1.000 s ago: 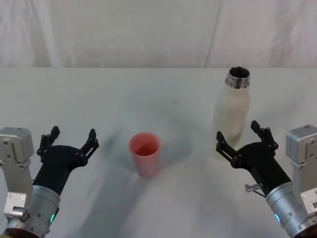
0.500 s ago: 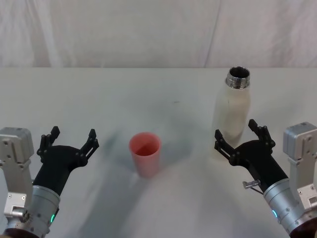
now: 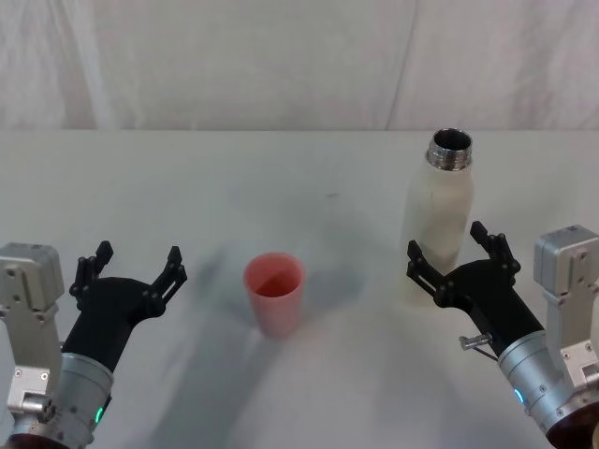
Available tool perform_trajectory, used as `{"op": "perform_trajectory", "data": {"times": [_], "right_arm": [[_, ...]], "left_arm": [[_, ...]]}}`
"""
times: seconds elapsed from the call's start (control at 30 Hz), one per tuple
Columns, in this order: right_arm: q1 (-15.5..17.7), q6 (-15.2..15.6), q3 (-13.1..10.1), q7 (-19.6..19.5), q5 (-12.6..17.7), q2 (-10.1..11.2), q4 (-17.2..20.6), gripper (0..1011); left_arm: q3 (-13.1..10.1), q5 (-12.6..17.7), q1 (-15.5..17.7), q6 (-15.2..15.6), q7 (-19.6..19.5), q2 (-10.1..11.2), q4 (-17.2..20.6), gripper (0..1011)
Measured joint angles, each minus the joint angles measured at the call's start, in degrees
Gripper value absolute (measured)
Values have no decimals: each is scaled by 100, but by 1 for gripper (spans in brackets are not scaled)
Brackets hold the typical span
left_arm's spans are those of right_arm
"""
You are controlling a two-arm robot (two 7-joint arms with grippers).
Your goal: Grasp the thermos with one hand and pour water into the cup lid.
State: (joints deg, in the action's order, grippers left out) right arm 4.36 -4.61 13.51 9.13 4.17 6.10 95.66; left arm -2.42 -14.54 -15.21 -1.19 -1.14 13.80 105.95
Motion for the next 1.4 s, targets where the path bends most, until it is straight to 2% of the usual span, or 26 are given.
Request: {"op": "perform_trajectory", "data": {"times": [0.67, 1.4], "right_arm": [[-214, -60, 11, -8, 25, -90, -261, 1001], [-626, -32, 61, 53, 72, -157, -719, 1001]], "left_arm": [[0, 0, 0, 0, 0, 0, 0, 1001], [0, 0, 0, 0, 0, 0, 0, 1001]]}}
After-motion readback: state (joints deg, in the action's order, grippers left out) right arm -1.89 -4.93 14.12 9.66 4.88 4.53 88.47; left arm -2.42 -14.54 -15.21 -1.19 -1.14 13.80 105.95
